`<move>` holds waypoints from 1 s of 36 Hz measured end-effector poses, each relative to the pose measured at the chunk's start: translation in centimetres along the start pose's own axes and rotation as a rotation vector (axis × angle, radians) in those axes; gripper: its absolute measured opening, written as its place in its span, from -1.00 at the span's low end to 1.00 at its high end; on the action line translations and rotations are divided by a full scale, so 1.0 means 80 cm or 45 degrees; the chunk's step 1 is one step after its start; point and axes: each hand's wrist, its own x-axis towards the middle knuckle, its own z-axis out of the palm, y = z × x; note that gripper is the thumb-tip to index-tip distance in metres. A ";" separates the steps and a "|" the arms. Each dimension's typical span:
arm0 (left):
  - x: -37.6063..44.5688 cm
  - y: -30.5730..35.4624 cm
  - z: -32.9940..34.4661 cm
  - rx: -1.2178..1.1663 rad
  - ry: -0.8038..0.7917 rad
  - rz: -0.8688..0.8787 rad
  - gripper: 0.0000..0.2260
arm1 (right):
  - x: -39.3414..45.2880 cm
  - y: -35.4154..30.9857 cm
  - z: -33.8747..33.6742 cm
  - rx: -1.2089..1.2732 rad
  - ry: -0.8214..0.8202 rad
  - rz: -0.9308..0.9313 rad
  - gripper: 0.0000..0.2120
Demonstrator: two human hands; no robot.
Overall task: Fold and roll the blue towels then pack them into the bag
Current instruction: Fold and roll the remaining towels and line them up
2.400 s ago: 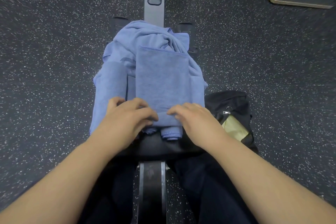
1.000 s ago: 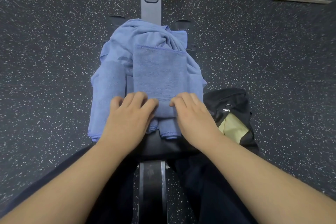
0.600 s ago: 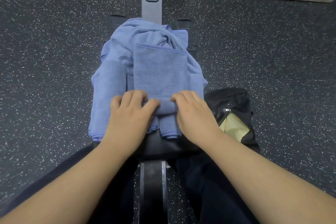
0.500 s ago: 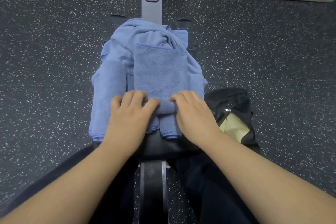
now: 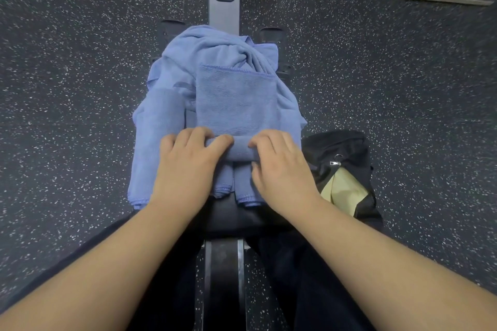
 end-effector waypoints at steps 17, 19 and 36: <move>0.000 -0.012 -0.013 -0.185 -0.208 0.107 -0.74 | 0.004 0.021 -0.029 0.125 -0.328 -0.008 -0.71; 0.000 -0.013 -0.014 -0.185 -0.220 0.112 -0.73 | 0.004 0.021 -0.031 0.124 -0.353 -0.001 -0.71; -0.002 0.001 -0.016 -0.268 -0.076 0.002 -0.72 | 0.008 0.012 -0.024 -0.033 -0.318 0.041 -0.77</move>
